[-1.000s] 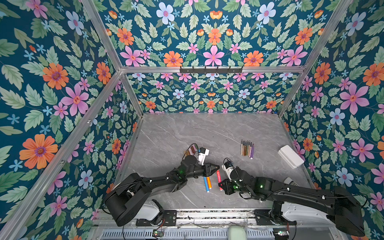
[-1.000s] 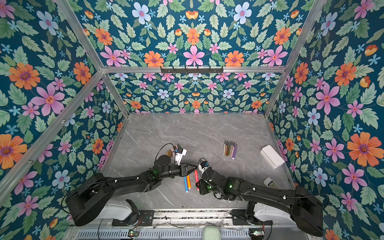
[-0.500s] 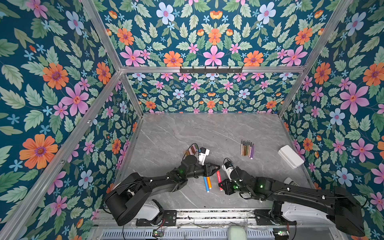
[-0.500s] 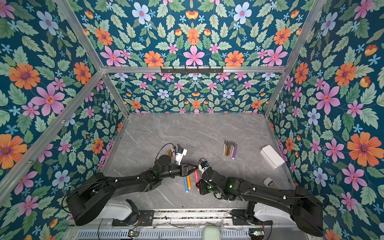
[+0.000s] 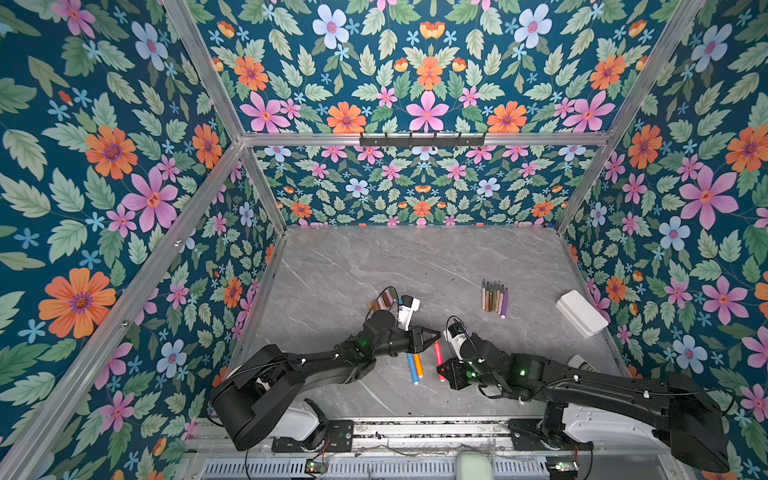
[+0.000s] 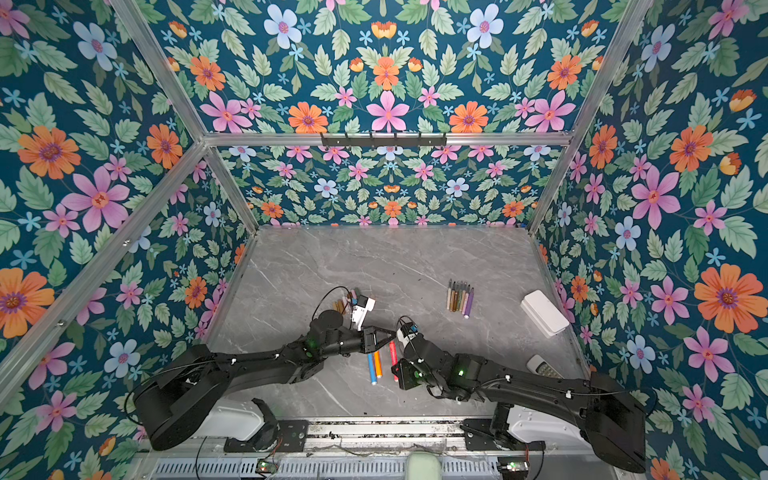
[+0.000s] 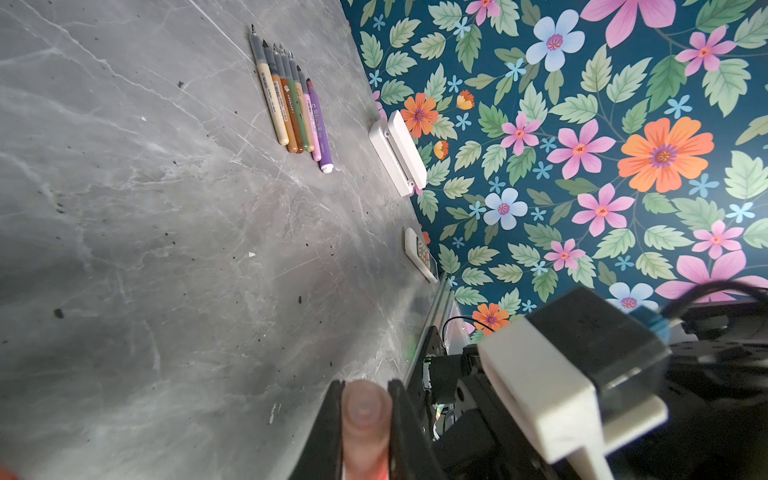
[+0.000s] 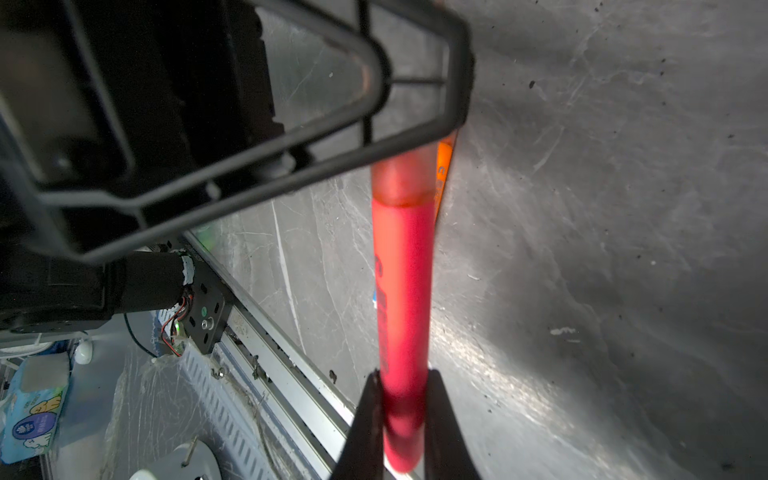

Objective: Open the pen caps
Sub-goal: 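Pull the cap with the left gripper while the right holds the highlighter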

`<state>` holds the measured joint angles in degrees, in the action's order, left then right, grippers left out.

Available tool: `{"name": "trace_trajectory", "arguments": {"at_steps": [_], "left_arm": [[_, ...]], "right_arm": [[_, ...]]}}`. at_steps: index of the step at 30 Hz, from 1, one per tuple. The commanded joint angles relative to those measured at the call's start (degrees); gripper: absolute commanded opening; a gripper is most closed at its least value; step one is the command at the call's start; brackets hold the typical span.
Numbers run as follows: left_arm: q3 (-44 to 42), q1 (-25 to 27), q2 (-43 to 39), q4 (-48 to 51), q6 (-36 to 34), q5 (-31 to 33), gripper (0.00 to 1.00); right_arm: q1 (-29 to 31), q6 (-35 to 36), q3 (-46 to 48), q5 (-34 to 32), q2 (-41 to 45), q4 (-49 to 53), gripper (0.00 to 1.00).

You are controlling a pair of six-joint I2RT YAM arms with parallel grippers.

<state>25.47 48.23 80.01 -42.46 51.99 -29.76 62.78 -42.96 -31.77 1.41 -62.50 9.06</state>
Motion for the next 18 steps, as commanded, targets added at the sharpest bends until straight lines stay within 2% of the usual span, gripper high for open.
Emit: {"name": "trace_trajectory", "arguments": {"at_steps": [1, 5, 6, 8, 10, 18], "left_arm": [[0.3, 0.0, -0.2, -0.8, -1.3, -0.8, 0.05], [0.2, 0.0, -0.3, -0.8, -1.3, -0.7, 0.00], [0.2, 0.0, -0.4, -0.8, -1.4, -0.7, 0.00], [0.2, 0.0, -0.5, -0.7, -1.4, -0.7, 0.00], [0.3, 0.1, -0.6, -0.8, -1.3, -0.8, 0.00], [0.6, 0.1, -0.8, -1.2, -0.8, -1.1, 0.00]], "right_arm": [[0.0, 0.2, -0.4, -0.1, 0.0, -0.4, 0.00], [0.0, 0.1, -0.3, -0.5, 0.3, -0.1, 0.00], [0.0, 0.1, -0.3, -0.7, 0.4, -0.1, 0.04], [0.0, -0.2, -0.2, -0.9, 0.4, -0.1, 0.20], [0.0, -0.2, -0.2, -0.9, 0.4, -0.3, 0.29], [0.1, 0.5, -1.3, -1.1, -1.4, -0.8, 0.31]]}}
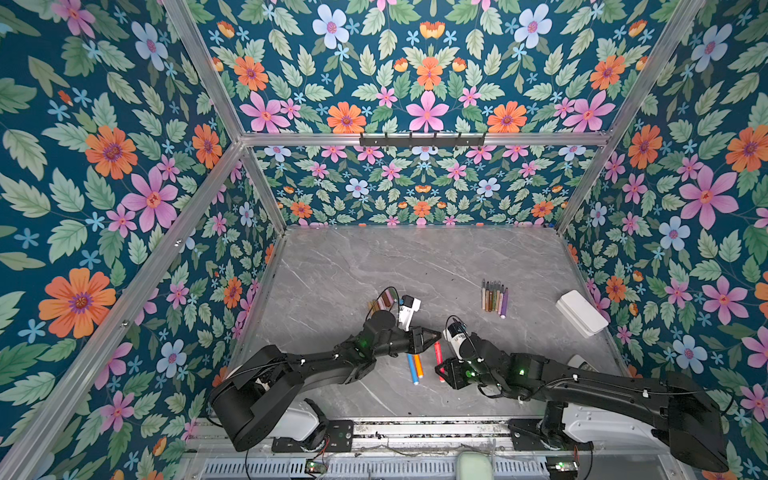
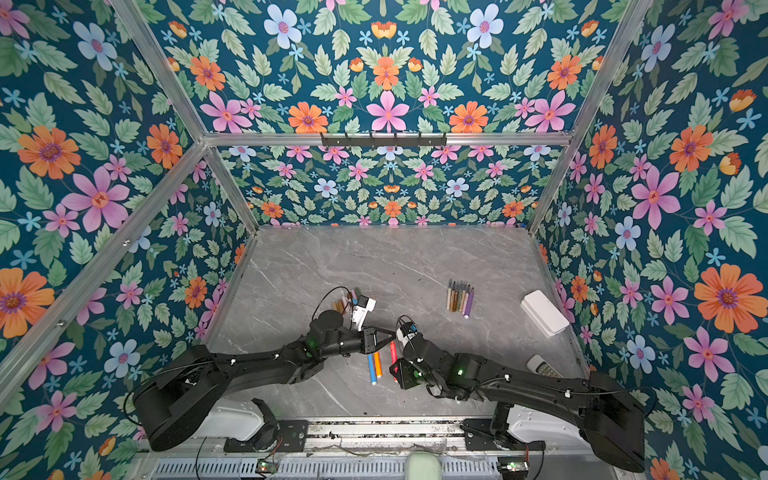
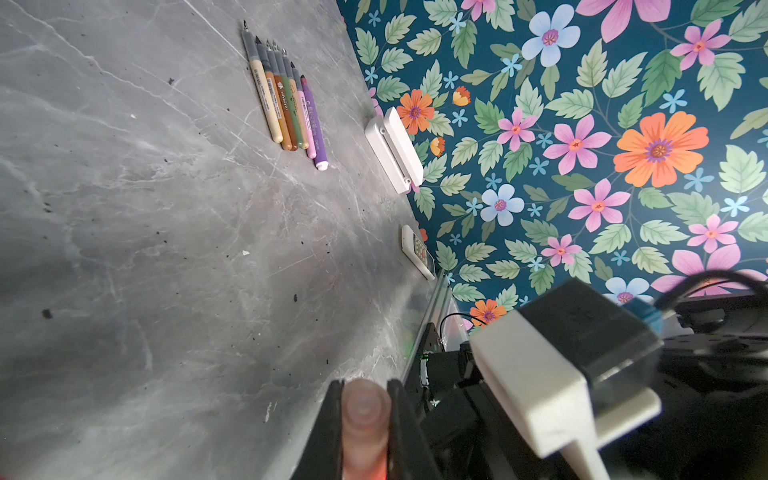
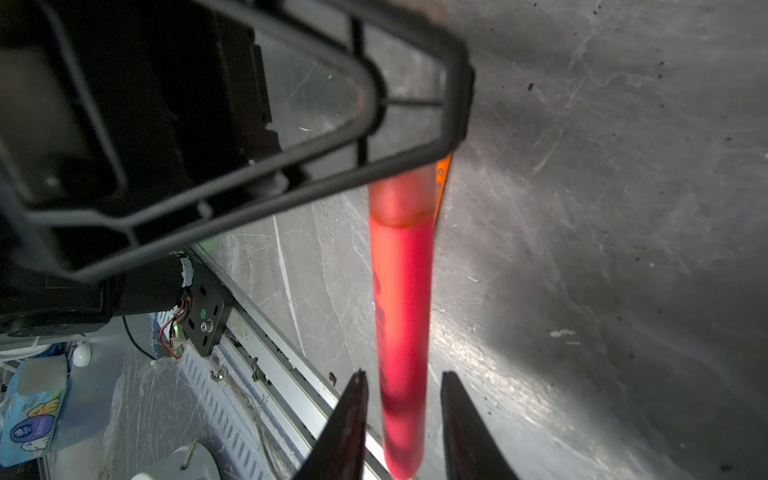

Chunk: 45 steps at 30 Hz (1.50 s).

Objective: Open the pen caps
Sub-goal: 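Pull the cap with the left gripper while the right holds the highlighter, then carry the pink cap to the cap row with the left while the right moves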

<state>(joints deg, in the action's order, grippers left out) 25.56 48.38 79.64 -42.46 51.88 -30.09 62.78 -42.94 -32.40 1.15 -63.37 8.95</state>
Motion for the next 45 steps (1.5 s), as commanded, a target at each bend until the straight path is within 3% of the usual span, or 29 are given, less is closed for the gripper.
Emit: {"name": "trace_trajectory", "arguments": {"at_steps": [1, 9, 10, 12, 14, 17, 22, 25, 30, 38, 45], "left_arm": [[0.5, 0.0, -0.5, -1.2, -0.7, -0.9, 0.00], [0.5, 0.0, -0.4, -1.9, -0.3, -1.5, 0.00], [0.6, 0.0, -0.3, -2.0, -0.3, -1.5, 0.00], [0.6, 0.0, -0.2, -2.1, -0.3, -1.5, 0.00], [0.8, 0.0, -0.1, -2.1, -0.3, -1.5, 0.00], [1.9, -0.2, 0.4, -1.4, -1.1, -1.1, 0.00], [11.2, -2.8, 1.9, 10.2, -7.8, 0.6, 0.00], [18.0, -7.3, 3.7, 15.2, -10.6, 0.5, 0.00], [25.1, -13.5, 7.7, 15.2, -8.9, -2.3, 0.00], [25.7, -14.2, 9.2, 15.2, -9.3, -1.4, 0.00], [31.0, -15.5, 12.9, 33.2, -18.1, 6.5, 0.00]], "right_arm": [[0.1, 0.4, -0.7, -1.0, -0.7, -0.7, 0.31], [0.0, 0.1, -1.0, -3.1, -0.6, 0.6, 0.28], [0.0, 0.0, -1.0, -3.5, -0.5, 0.7, 0.26], [0.0, 0.1, -1.0, -3.6, -0.2, 0.8, 0.09], [-0.1, 0.1, -0.9, -3.5, -0.2, 0.8, 0.00], [0.0, 0.1, -0.8, -3.2, -0.3, 0.8, 0.00], [0.0, -1.5, 0.6, -1.7, -1.2, -0.7, 0.00], [0.4, -3.3, 2.5, -0.9, -1.6, -3.5, 0.00], [1.4, -4.3, 3.1, -0.9, -3.0, -4.7, 0.00], [1.5, -4.1, 3.4, -1.9, -2.3, -4.2, 0.00], [1.5, -4.2, 4.5, -4.3, 0.4, -2.2, 0.00]]}}
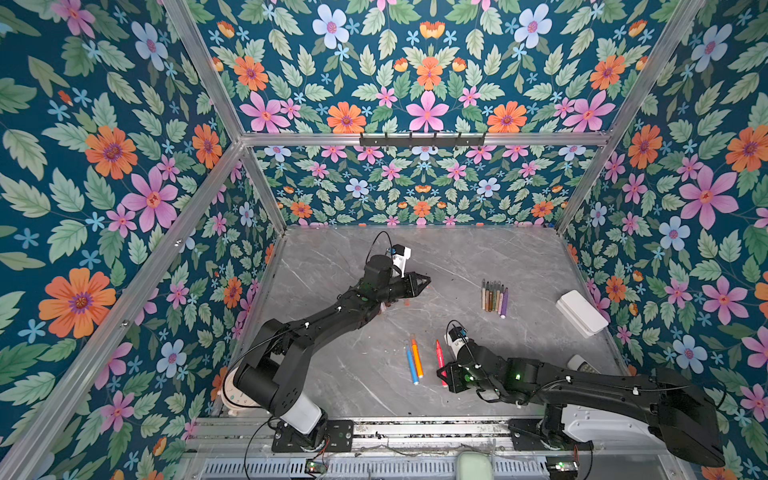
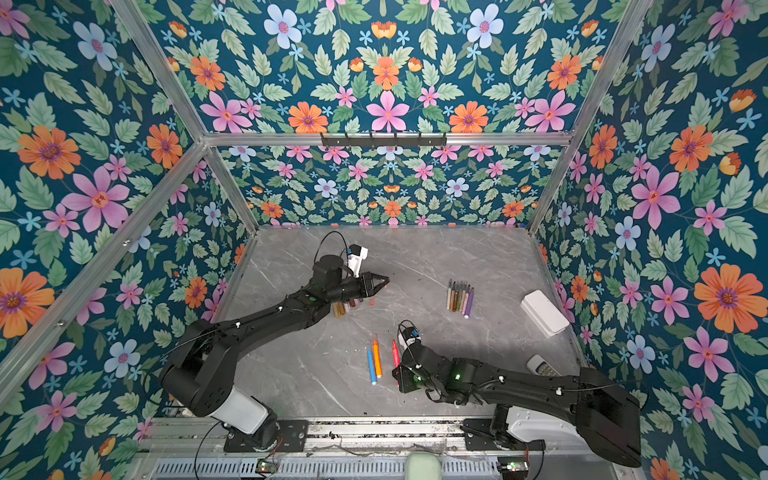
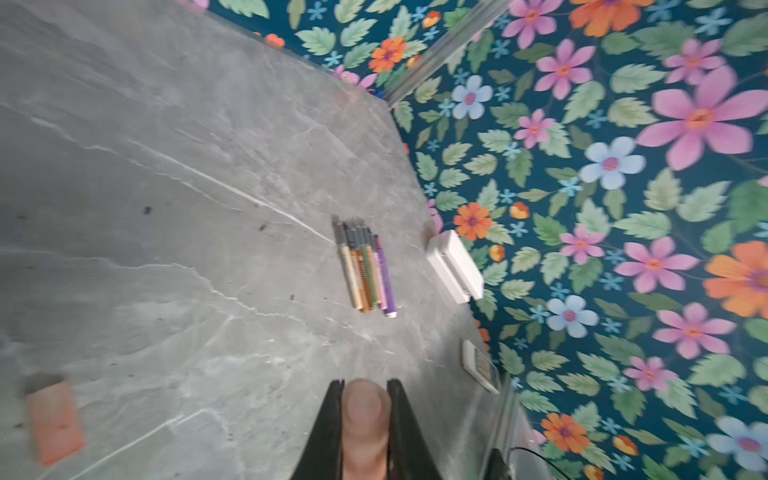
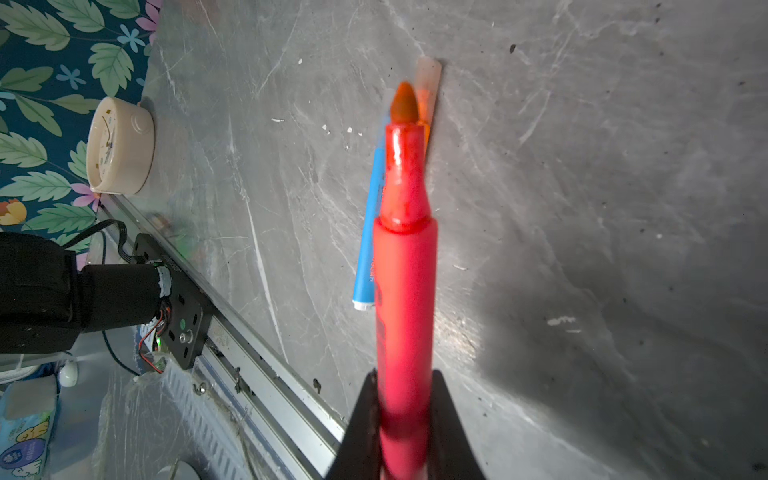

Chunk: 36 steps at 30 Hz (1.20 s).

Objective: Open the pen caps
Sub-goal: 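Carry the pink cap to the cap row with the left while the right moves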

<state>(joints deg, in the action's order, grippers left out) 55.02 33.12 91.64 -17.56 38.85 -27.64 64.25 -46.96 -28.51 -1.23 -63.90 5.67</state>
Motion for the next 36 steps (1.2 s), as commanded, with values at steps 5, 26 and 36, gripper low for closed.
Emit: {"name": "trace_trajectory", "arguments": {"at_steps": [5, 26, 36], "left_arm": [[7.4, 0.2, 5.3, 18.7, -9.6, 10.7, 0.00], [29.8, 9.2, 27.6, 42.7, -15.1, 36.3, 0.00], [34.1, 9.4, 33.6, 47.4, -15.1, 40.8, 0.00]], "right_arm": [[-0.1, -1.5, 2.6, -5.1, 4.8, 4.0, 0.00], [-14.9, -2.6, 10.7, 1.9, 23.1, 16.0, 0.00], [-15.0, -2.5, 11.5, 0.1, 31.3, 21.5, 0.00]]}}
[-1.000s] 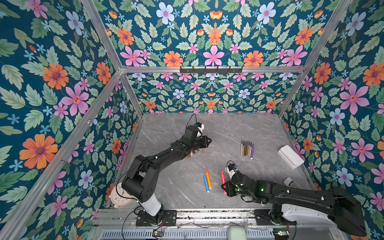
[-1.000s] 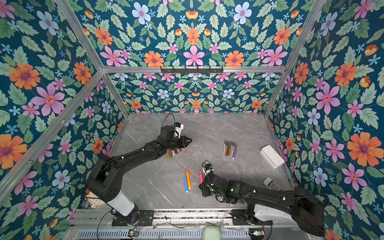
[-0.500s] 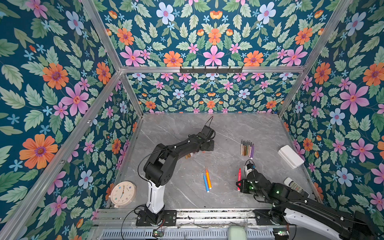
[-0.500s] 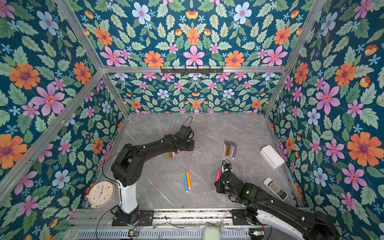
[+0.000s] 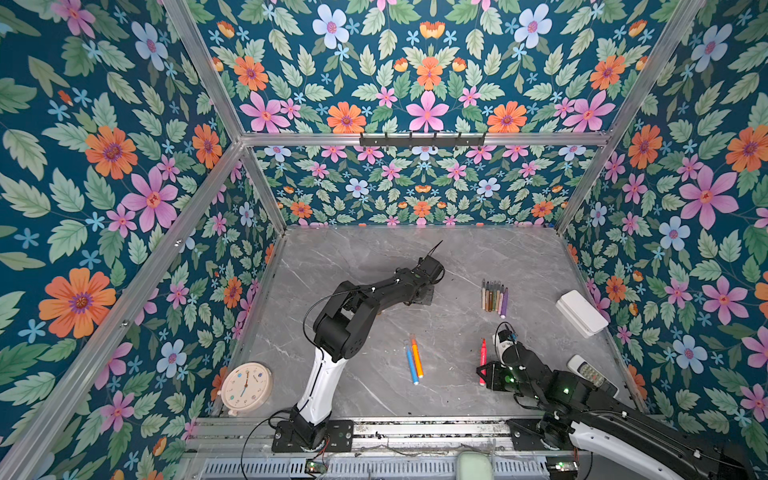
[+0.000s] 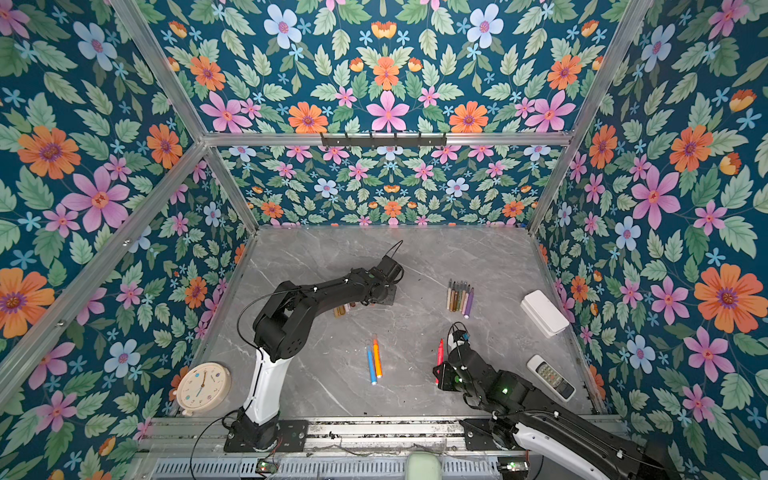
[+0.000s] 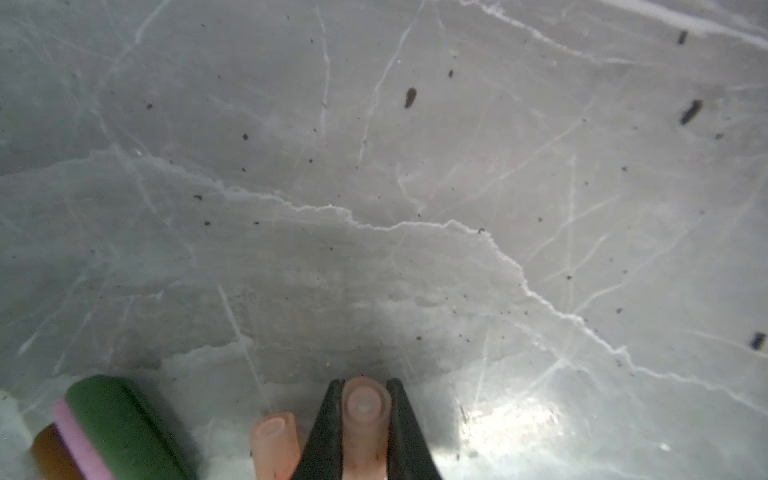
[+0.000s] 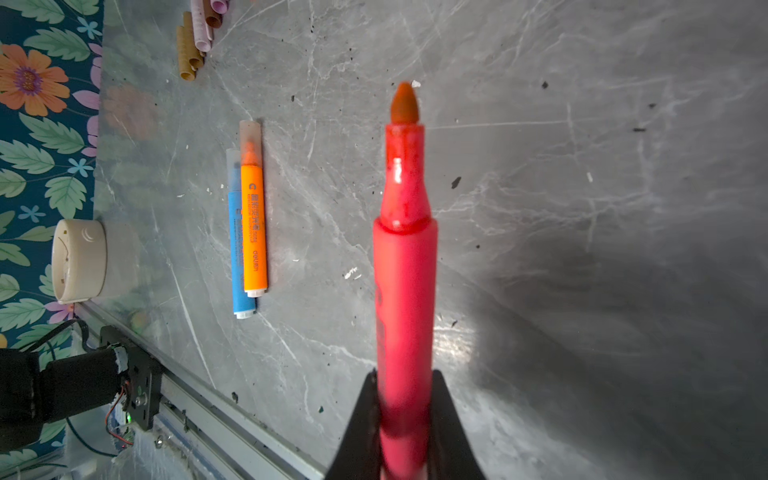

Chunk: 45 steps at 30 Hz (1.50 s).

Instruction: Open the pen caps

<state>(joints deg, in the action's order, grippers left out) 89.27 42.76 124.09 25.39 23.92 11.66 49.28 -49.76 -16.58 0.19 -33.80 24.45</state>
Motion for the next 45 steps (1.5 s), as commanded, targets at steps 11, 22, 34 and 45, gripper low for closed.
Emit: {"name": "trace_trajectory", "arguments": {"at_steps": [11, 22, 34, 45], "left_arm": [[-0.7, 0.5, -0.9, 4.8, 0.2, 0.5, 0.29], [-3.7, 1.2, -12.5, 3.0, -0.6, -0.9, 0.49], [-41.5, 0.9, -50.8, -24.5, 0.5, -7.2, 0.47], [-72.0, 0.9, -92.0, -27.7, 2.3, 7.6, 0.64]], "right_arm": [[-12.9, 9.4, -11.0, 1.7, -2.0, 12.8, 0.00], [-53.1, 20.5, -22.6, 26.2, -21.0, 6.0, 0.00], [-55.3, 23.3, -27.9, 17.0, -44.3, -4.4, 0.00], [-55.6, 22.5, -26.8, 16.4, -50.7, -10.9, 0.00]]}}
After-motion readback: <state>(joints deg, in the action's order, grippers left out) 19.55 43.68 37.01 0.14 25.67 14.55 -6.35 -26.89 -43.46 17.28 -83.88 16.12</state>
